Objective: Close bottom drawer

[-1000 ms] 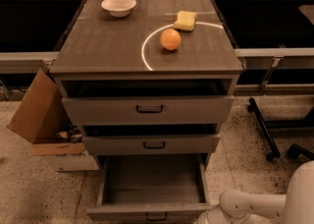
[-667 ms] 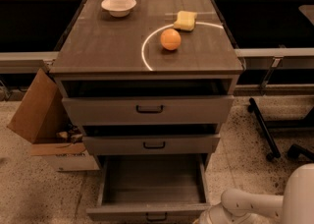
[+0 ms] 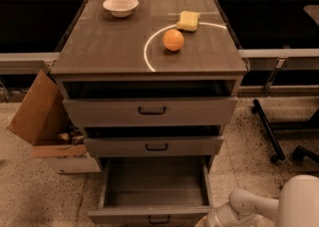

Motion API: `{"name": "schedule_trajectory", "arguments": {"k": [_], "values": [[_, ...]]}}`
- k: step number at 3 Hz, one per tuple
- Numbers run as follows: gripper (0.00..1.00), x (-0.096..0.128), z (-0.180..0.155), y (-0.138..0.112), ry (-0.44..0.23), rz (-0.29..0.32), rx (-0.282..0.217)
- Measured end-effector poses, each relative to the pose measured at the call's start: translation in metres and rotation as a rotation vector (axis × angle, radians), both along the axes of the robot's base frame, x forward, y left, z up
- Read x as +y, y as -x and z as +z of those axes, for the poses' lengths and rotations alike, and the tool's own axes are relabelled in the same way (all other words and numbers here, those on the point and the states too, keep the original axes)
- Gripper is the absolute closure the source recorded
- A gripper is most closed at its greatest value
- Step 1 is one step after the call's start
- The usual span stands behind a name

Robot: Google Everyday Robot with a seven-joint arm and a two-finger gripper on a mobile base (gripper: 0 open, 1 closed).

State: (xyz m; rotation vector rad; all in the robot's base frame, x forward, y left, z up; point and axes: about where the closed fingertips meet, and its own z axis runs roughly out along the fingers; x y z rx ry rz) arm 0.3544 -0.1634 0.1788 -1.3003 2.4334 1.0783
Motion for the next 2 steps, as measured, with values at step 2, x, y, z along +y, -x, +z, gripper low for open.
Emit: {"name": "schedule_trajectory", "arguments": {"k": [2], "values": [[1.00,-0.007,-0.029,-0.027,-0.021,-0.008,-0.070]]}}
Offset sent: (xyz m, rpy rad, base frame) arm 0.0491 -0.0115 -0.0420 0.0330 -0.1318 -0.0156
